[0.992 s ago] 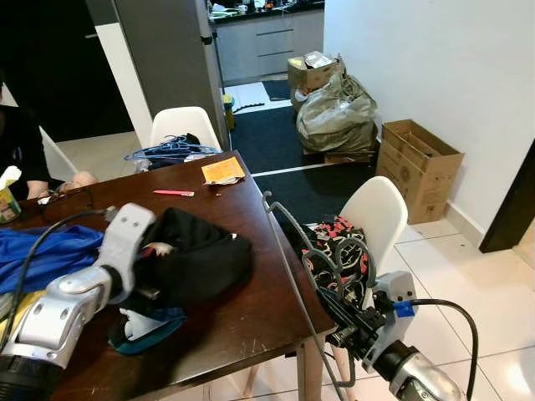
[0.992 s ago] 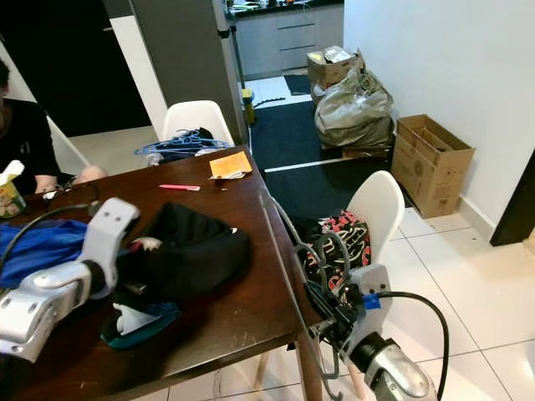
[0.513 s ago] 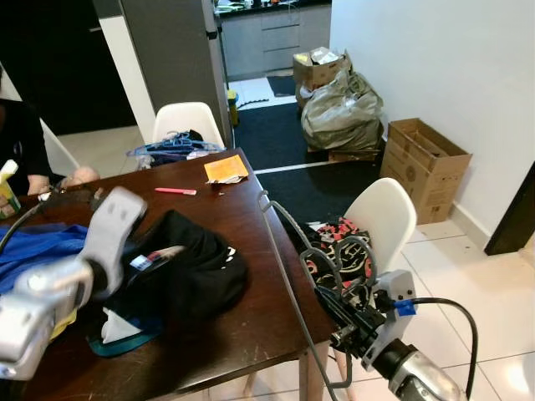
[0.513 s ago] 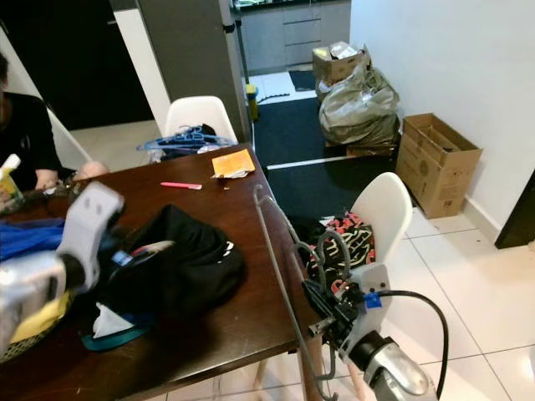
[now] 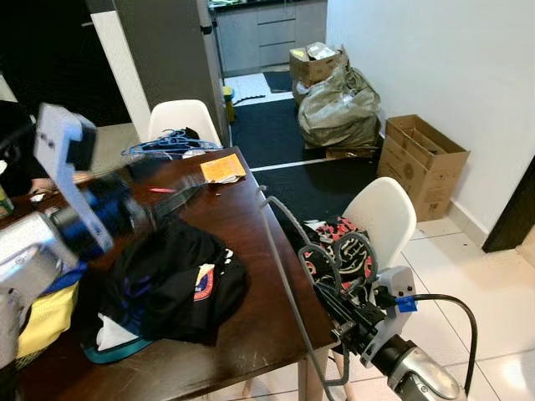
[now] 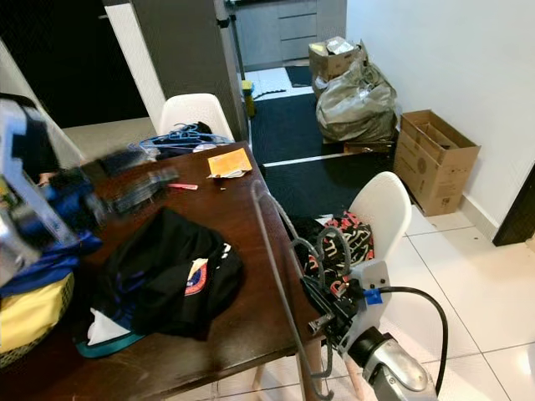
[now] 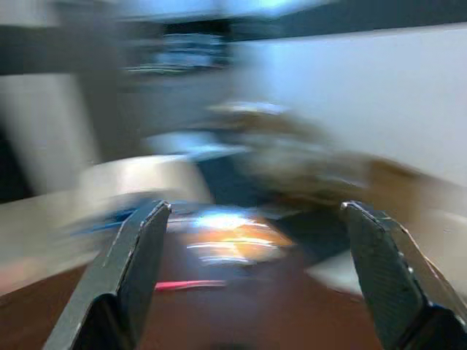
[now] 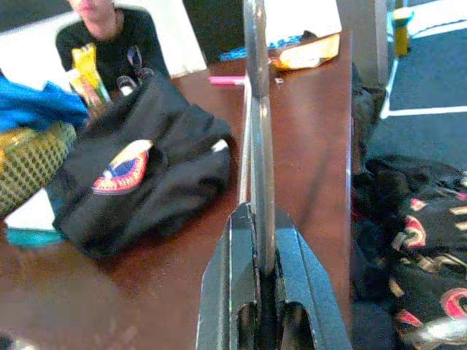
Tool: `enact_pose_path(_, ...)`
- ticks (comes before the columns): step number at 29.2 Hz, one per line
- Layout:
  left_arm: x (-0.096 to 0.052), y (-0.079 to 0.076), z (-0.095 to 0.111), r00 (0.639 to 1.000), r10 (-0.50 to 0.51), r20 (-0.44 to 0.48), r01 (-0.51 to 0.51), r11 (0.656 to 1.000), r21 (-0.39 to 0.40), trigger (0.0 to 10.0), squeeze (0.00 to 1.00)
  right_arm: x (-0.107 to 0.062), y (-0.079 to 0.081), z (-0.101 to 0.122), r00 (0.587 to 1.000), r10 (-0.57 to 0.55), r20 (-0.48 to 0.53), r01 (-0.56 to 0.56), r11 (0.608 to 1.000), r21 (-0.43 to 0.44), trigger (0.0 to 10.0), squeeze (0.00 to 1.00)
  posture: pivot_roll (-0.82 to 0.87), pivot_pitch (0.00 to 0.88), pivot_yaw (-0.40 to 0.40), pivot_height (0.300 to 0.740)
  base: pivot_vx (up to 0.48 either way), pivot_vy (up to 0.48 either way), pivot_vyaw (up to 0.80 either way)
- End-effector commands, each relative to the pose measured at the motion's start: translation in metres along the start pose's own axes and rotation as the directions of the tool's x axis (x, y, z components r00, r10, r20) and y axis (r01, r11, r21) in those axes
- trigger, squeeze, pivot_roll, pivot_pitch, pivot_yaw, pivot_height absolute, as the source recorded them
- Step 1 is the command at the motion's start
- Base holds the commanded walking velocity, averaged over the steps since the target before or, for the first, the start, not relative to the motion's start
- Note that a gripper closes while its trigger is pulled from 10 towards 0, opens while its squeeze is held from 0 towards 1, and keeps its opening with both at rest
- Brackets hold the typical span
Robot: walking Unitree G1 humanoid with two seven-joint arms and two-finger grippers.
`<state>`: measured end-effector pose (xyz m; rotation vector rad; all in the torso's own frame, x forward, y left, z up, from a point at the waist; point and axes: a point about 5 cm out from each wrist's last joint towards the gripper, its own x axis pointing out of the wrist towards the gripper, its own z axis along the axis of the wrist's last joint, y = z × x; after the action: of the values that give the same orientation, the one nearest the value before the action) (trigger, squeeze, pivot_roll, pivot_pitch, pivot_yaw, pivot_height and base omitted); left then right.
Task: Hang hanger
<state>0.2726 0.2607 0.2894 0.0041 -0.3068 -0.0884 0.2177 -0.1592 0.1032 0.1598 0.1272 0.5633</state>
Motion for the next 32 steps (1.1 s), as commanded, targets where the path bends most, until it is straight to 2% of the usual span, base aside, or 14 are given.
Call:
enact_pose_path(1,-0.003,0.013,-0.002,0.995,0.102,-0.008,-0.101,0.994,0.046,10.0,0.00,0.001,0.001,-0.002,1.000,0.006,-0.014,-0.006,1.000,0.004,10.0,0.00,-0.03,0.000,0.069,0.740,0.000,0.000,0.73)
enact_pose_path(2,-0.010,0.032,-0.007,0.956,0.294,-0.004,-0.289,0.944,0.157,10.0,0.00,0.001,0.002,-0.001,1.000,0.014,-0.008,-0.014,1.000,-0.007,10.0,0.00,-0.02,0.000,0.062,0.740,0.000,0.000,0.73)
enact_pose_path(3,-0.010,0.032,-0.007,0.956,0.294,-0.004,-0.289,0.944,0.157,10.0,0.00,0.001,0.002,-0.001,1.000,0.014,-0.008,-0.014,1.000,-0.007,10.0,0.00,-0.02,0.000,0.062,0.740,0.000,0.000,0.73)
enact_pose_path(4,-0.023,0.040,-0.015,0.908,0.419,-0.006,-0.403,0.877,0.261,10.0,0.00,0.001,0.002,-0.001,1.000,0.020,-0.005,-0.020,1.000,-0.016,10.0,0.00,-0.02,0.000,0.063,0.740,0.000,0.000,0.74)
enact_pose_path(5,-0.033,0.038,-0.022,0.882,0.471,-0.011,-0.440,0.830,0.343,10.0,0.00,0.001,0.002,-0.001,1.000,0.021,-0.001,-0.021,1.000,-0.020,10.0,0.00,-0.03,0.000,0.062,0.740,0.000,0.000,0.74)
enact_pose_path(7,-0.033,0.038,-0.022,0.882,0.471,-0.011,-0.440,0.830,0.343,10.0,0.00,0.001,0.002,-0.001,1.000,0.021,-0.001,-0.021,1.000,-0.020,10.0,0.00,-0.03,0.000,0.062,0.740,0.000,0.000,0.74)
enact_pose_path(8,-0.041,0.035,-0.029,0.867,0.498,-0.017,-0.454,0.803,0.386,10.0,0.00,0.000,0.002,-0.001,1.000,0.020,0.002,-0.020,1.000,-0.021,10.0,0.00,-0.02,0.000,0.059,0.740,0.000,0.000,0.74)
enact_pose_path(10,-0.041,0.035,-0.029,0.867,0.498,-0.017,-0.454,0.803,0.386,10.0,0.00,0.000,0.002,-0.001,1.000,0.020,0.002,-0.020,1.000,-0.021,10.0,0.00,-0.02,0.000,0.059,0.740,0.000,0.000,0.74)
enact_pose_path(12,-0.050,0.017,-0.049,0.894,0.438,-0.092,-0.363,0.830,0.423,10.0,0.00,0.000,0.001,0.000,1.000,0.013,0.014,-0.012,1.000,-0.010,10.0,0.00,-0.02,0.000,0.056,0.740,0.000,0.000,0.74)
enact_pose_path(16,-0.053,0.014,-0.056,0.900,0.418,-0.127,-0.329,0.840,0.432,10.0,0.00,0.000,0.000,0.000,1.000,0.012,0.018,-0.011,1.000,-0.006,10.0,0.00,-0.02,0.000,0.056,0.740,0.000,0.000,0.74)
enact_pose_path(18,-0.054,0.018,-0.061,0.906,0.400,-0.142,-0.291,0.830,0.476,10.0,0.00,0.000,0.000,0.000,1.000,0.011,0.020,-0.011,1.000,-0.002,10.0,0.00,-0.02,0.000,0.053,0.740,0.000,0.000,0.74)
enact_pose_path(20,-0.053,0.036,-0.064,0.880,0.455,-0.139,-0.336,0.802,0.494,10.0,0.00,0.000,-0.001,0.000,1.000,0.006,0.019,-0.007,1.000,0.015,10.0,0.00,-0.02,0.000,0.052,0.740,0.000,0.000,0.74)
enact_pose_path(23,-0.054,0.046,-0.070,0.856,0.493,-0.154,-0.371,0.794,0.481,10.0,0.00,0.001,-0.002,-0.001,1.000,0.001,0.021,-0.002,1.000,0.027,10.0,0.00,-0.02,0.000,0.052,0.740,0.000,0.000,0.55)
enact_pose_path(32,-0.054,0.054,-0.103,0.782,0.549,-0.295,-0.499,0.835,0.233,10.0,0.00,0.000,-0.003,0.001,1.000,0.004,0.021,-0.004,1.000,-0.005,10.0,0.00,-0.04,0.000,0.048,0.740,0.000,0.000,0.34)
